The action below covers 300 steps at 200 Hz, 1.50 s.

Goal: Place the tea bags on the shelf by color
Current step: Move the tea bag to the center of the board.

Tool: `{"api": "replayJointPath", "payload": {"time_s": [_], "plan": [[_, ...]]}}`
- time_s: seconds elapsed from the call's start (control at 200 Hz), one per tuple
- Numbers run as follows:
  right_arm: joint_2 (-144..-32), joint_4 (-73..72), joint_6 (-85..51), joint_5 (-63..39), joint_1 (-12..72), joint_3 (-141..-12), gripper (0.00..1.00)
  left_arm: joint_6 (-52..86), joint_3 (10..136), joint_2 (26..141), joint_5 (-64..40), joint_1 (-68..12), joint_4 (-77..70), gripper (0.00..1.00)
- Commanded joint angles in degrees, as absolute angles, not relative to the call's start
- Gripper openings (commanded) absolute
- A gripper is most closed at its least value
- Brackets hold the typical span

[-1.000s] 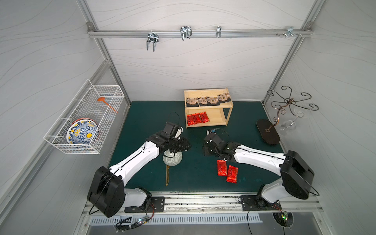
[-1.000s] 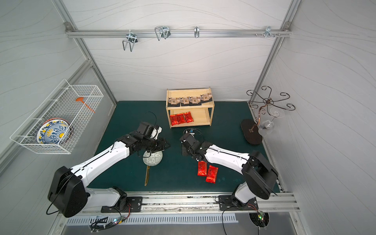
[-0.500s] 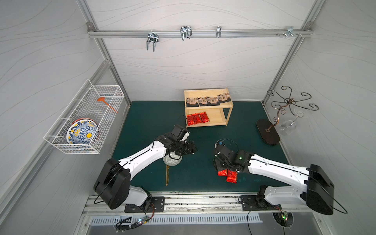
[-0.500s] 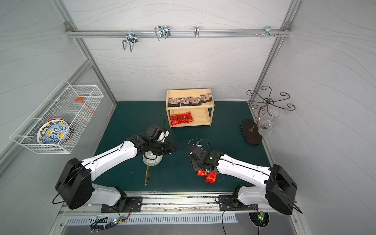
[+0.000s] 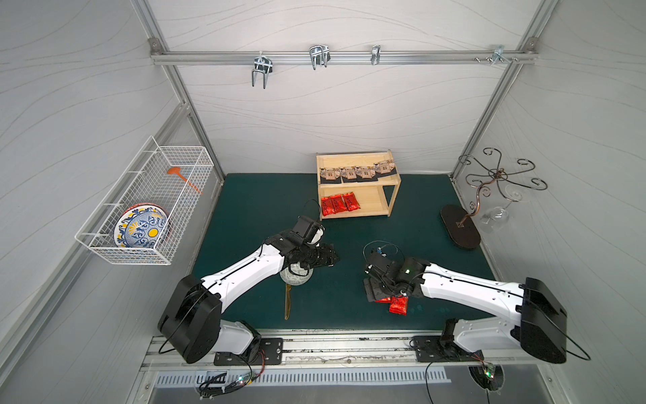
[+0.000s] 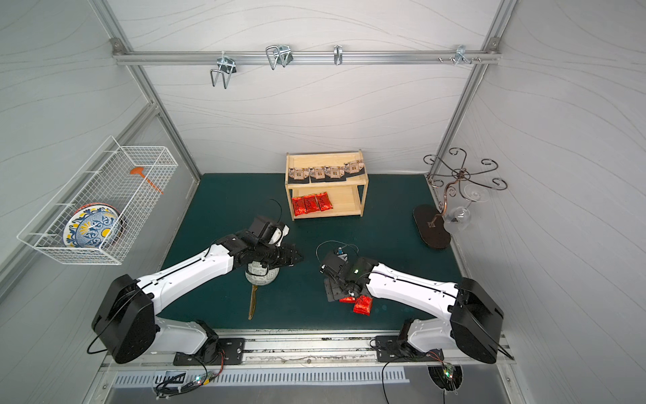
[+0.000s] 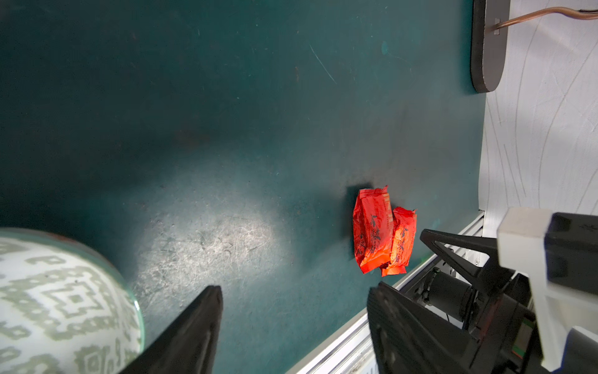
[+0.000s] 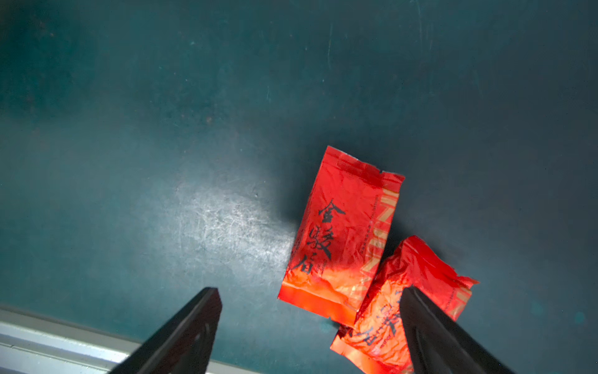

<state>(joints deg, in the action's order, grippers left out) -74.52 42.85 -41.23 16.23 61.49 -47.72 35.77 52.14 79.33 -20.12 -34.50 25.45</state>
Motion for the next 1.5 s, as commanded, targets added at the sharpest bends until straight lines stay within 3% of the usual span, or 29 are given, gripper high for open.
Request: {"api": "replayJointPath", "payload": {"time_s": [0.0,0.415,0.935,1.14,1.295,1.496], "plan": [[-75.40,46.83,-43.95,16.07,61.98,-47.49,0.93,35.24,52.03,78.45,-20.64,-34.54,23.56,0.77],[-81.72,36.51,-41.76,13.33,58.54,-44.49,0.84,35.36,51.15,78.13,-20.80,-34.54,23.36,0.77],[-88.85,25.72,-30.39,10.05,57.25,-46.19,0.54,35.42,52.38,81.80,-20.73,-33.93,23.09,0.76],[-90.30,19.32,-20.08,7.64,59.75,-46.30,0.54,36.33,52.04,84.72,-22.53,-33.51,20.67,0.76],[-88.32,16.20,-15.71,7.01,59.28,-44.59,0.63,37.09,52.36,88.41,-25.28,-33.57,17.82,0.74],[-77.13,12.96,-17.71,4.34,57.03,-38.61,0.69,36.83,53.04,90.64,-28.37,-34.85,14.57,0.68]]}}
